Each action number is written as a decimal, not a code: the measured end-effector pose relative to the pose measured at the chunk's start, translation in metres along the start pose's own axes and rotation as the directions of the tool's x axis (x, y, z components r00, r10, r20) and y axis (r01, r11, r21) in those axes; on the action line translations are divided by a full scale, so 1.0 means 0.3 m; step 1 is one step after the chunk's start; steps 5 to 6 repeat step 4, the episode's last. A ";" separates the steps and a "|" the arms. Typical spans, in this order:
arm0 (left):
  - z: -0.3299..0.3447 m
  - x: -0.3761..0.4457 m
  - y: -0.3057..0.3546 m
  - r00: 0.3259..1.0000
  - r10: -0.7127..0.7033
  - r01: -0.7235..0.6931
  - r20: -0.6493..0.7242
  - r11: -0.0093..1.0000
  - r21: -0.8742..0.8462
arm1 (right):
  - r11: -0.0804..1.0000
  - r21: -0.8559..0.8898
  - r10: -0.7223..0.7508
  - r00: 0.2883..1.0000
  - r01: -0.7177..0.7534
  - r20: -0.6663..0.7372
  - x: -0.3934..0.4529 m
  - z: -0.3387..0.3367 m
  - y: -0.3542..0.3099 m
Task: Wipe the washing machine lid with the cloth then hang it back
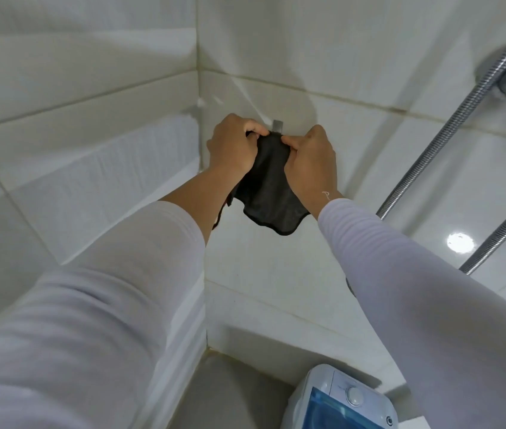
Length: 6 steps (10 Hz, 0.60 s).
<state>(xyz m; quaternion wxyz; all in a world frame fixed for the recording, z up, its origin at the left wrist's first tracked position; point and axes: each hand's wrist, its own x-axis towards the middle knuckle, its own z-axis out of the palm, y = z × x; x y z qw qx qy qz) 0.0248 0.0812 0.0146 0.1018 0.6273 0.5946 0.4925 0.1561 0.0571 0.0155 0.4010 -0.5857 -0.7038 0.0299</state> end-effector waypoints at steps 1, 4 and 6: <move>0.024 -0.014 -0.008 0.995 -0.095 0.096 0.018 0.992 -0.083 | 1.000 -0.031 0.007 1.000 -0.006 0.023 -0.004 0.009 0.003; 0.131 -0.294 -0.071 0.953 -0.299 0.297 0.040 0.906 -0.303 | 0.969 0.198 0.101 0.969 -0.147 0.225 -0.170 0.038 0.111; 0.131 -0.294 -0.071 0.953 -0.299 0.297 0.040 0.906 -0.303 | 0.969 0.198 0.101 0.969 -0.147 0.225 -0.170 0.038 0.111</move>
